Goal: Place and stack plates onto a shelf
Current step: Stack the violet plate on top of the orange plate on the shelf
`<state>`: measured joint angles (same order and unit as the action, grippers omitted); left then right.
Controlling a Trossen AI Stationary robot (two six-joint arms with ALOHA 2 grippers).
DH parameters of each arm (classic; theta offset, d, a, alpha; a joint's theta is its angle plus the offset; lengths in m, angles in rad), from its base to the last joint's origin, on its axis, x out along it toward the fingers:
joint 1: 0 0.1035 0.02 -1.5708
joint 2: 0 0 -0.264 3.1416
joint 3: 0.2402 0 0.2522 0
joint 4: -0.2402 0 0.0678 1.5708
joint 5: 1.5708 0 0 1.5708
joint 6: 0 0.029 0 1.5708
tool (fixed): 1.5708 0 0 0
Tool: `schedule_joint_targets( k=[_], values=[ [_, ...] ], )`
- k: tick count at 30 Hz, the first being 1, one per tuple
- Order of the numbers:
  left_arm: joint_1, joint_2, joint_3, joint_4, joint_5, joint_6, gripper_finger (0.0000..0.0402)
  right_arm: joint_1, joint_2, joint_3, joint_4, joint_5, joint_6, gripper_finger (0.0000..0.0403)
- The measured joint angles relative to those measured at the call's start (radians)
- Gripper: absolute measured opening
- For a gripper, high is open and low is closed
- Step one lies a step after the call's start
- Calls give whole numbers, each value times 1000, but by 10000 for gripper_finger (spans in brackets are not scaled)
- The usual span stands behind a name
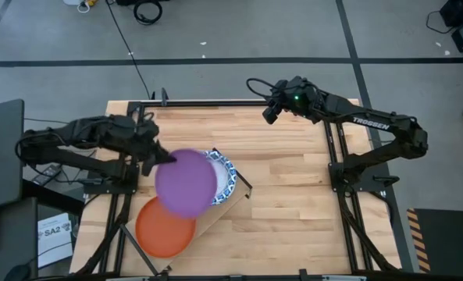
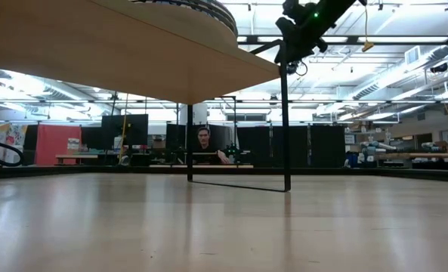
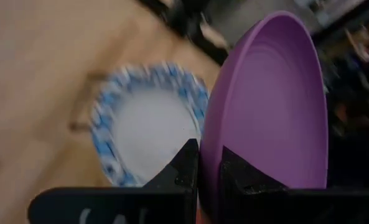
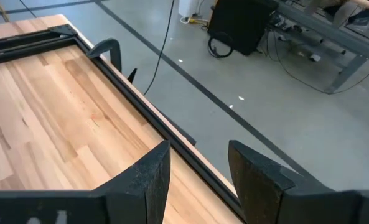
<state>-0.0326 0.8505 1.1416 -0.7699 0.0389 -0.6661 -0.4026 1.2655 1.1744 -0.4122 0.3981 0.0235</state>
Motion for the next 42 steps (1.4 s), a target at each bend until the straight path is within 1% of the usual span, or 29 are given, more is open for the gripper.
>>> schedule_joint_targets(
  k=[3, 6, 12, 19, 25, 33, 42],
  values=[
    [-21, 0, -20, -41, 109, -29, 30, 0, 3, 0, -2, 0, 0, 168],
    [-52, 0, -47, -55, 184, -33, 30, 0, 2, 0, -1, 0, 0, 168],
    [-124, 0, -98, -67, 248, -33, 30, 0, 2, 0, -1, 0, 1, 168],
    [-201, 0, -103, -136, 254, -30, 30, 0, 2, 0, -1, 0, 2, 168],
    [-236, 2, -103, -172, 233, -45, 30, 0, 2, 0, 15, 0, 2, 168],
    [-243, 2, -103, -189, 218, -51, 31, 0, 2, 0, 37, 0, 2, 168],
    [-243, 2, -103, -189, 216, -50, 52, 0, 2, 0, 37, 0, 2, 168]
  ],
)
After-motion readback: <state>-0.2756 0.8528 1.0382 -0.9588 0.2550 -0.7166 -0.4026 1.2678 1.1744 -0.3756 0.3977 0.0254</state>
